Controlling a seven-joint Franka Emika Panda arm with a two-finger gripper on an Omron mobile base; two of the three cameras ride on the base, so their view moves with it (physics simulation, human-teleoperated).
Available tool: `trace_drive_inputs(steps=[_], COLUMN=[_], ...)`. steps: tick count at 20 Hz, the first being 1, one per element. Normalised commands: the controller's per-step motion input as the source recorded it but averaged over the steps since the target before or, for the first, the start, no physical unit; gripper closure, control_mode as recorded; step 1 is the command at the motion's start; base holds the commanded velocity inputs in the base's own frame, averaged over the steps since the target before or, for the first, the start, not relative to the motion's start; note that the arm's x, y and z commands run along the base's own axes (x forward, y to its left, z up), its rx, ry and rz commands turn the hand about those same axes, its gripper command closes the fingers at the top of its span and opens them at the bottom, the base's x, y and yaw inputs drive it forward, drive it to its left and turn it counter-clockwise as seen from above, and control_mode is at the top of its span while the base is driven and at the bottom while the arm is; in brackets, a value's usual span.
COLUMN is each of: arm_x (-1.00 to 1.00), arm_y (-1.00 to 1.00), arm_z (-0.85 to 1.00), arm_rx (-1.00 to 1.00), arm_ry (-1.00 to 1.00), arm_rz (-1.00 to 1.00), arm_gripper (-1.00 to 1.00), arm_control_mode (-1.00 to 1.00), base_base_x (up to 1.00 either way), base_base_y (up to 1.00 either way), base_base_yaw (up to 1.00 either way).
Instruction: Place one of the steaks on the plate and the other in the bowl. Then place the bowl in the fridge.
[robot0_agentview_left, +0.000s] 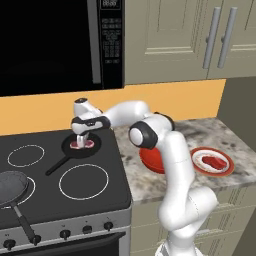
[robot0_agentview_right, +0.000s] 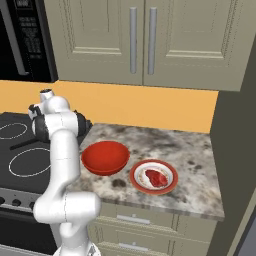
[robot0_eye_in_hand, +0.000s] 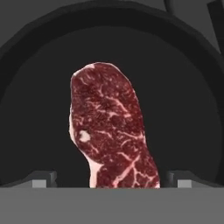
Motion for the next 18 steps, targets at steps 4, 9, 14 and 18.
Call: trace_drive_inputs(steps=[4,9,14,18], arm_x=[0.0,0.1,0.18,0.0], arm_y=[0.04,0.0,0.0,0.14], arm_z=[-0.24,-0.36,-0.15,0.0], arm_rx=[0.0,0.0,0.0,0.0], arm_ry=[0.12,0.05,-0.11,0.0], arm_rz=[0.0,0.0,0.02,0.0], arm_gripper=[-1.0,-1.0,-1.0,1.0], arm_control_mode=[-1.0,-1.0,-1.0,-1.0], base_base_x=[0.0,0.0,0.0,0.0], base_base_y=[0.0,0.0,0.0,0.0], base_base_yaw=[0.0,0.0,0.0,0.0])
